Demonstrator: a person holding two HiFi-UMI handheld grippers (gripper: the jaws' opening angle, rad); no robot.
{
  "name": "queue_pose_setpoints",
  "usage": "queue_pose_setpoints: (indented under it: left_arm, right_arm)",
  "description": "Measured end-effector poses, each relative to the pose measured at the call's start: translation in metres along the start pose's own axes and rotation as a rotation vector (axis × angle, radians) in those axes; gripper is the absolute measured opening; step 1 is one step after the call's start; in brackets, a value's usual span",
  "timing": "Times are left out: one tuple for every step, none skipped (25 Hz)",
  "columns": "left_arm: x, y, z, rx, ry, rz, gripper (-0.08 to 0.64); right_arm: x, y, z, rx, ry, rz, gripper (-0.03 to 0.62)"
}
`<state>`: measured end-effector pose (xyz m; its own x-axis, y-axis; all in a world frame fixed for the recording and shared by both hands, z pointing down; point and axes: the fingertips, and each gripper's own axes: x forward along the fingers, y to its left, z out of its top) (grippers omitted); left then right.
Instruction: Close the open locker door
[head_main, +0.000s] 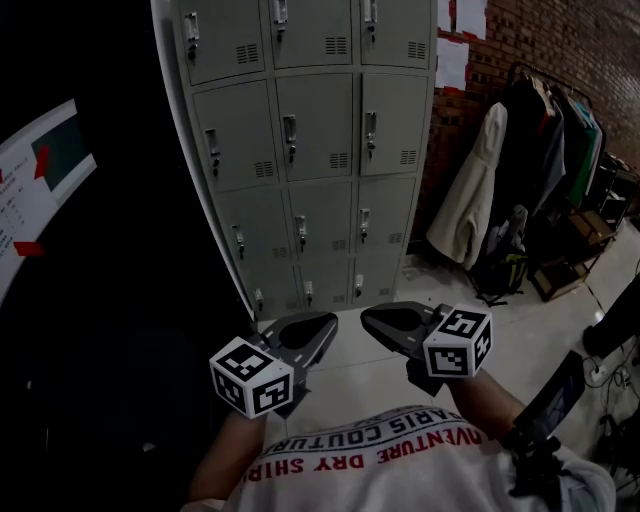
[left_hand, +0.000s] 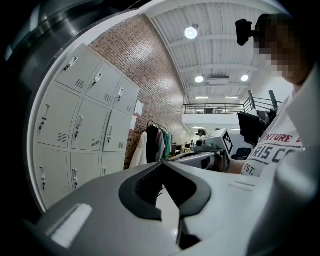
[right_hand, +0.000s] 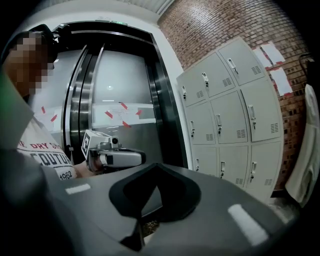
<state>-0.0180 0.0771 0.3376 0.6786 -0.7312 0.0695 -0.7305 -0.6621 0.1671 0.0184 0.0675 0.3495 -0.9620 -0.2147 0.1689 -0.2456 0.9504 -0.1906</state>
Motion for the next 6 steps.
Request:
queue_pose_setpoints:
  left_arm:
    - [0.0007, -0.0005, 0.0, -0.004, 0.0, 0.002, 0.005]
    - [0.0015, -0.0012, -0.0002, -0.007, 0.0, 0.003, 0.005]
    - [0.0025, -0.0021, -0.0003, -0.01, 0.001, 0.002, 0.005]
    - [0.0036, -0.0031, -0.0004, -0.011, 0.001, 0.002, 0.005]
    - [0.0047, -0.0041, -0.0005, -0.012, 0.001, 0.001, 0.005]
    - [0.0058, -0.0051, -0.0006, -0.012, 0.002, 0.0, 0.005]
  right_arm:
    - [-0.0006, 0.0002, 0.0011, -0.003, 0.001, 0.002, -0.006]
    - [-0.0012, 0.0003, 0.0018, -0.006, 0.002, 0.003, -0.006]
    - [-0.0019, 0.0001, 0.0024, -0.01, 0.004, 0.003, -0.006]
    - [-0.0027, -0.0003, 0.0029, -0.014, 0.007, 0.004, -0.006]
    - [-0.0035, -0.0008, 0.0035, -0.018, 0.009, 0.005, -0.006]
    - [-0.0042, -0.0012, 0.004, -0.022, 0.012, 0.006, -0.006]
